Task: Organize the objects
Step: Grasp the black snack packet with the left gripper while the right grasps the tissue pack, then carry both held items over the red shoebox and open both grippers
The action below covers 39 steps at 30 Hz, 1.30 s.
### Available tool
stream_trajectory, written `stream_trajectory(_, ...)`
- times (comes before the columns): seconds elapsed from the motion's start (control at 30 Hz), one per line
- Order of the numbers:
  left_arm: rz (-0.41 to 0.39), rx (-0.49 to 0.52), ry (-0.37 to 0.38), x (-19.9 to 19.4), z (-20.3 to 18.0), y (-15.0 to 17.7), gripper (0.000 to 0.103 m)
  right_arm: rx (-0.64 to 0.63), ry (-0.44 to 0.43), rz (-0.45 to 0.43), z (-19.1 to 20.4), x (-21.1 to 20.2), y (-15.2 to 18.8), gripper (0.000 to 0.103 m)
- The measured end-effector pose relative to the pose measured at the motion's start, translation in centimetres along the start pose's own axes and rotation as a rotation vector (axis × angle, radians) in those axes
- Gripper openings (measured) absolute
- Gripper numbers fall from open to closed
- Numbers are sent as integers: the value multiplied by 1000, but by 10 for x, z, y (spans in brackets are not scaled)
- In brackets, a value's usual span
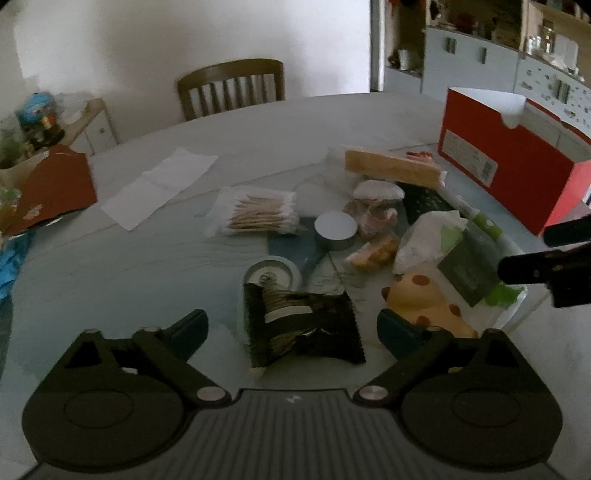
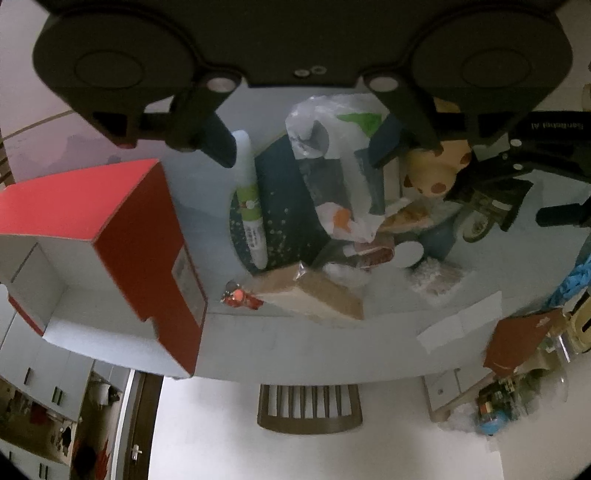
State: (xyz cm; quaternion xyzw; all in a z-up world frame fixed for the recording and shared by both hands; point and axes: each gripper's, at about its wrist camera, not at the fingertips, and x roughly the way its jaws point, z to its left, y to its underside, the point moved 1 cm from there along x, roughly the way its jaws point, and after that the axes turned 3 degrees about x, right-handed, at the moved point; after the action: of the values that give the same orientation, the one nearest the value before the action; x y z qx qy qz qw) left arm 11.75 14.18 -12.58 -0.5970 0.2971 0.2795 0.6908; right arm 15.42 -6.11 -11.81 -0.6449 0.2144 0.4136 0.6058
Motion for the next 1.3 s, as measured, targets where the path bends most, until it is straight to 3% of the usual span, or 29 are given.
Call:
stream_trajectory(0.13,6,11,26,7,0,-1,93,-10,-14,21,5,8,-2,77)
stream_trajectory(0.23,23,14,41,13,-1,-1,85,-17,-28,33,9,12,-4,75)
stream_trajectory(0.3,30,10,54,15,0,0,74,-19,-34,43,12,15,-5,75)
stream_trajectory(0.47,37,19,55,19,1,0,63,-21,-45,88,16,29,-4,70)
stream_trajectory(0.63,35,15,67,18,3,0,59,-6,-70,120,18,35,-3,55)
stream_trajectory(0.7,31,9,74,17,5,0,48,14,-87,132,18,35,-3,42)
stream_trajectory(0.9,24,-26,91,13,12,-2,37,1,-80,137,24,30,-5,24)
stream_trajectory(1.3,-27,-122,151,-4,30,-5,28,49,-68,65,13,-16,-12,17)
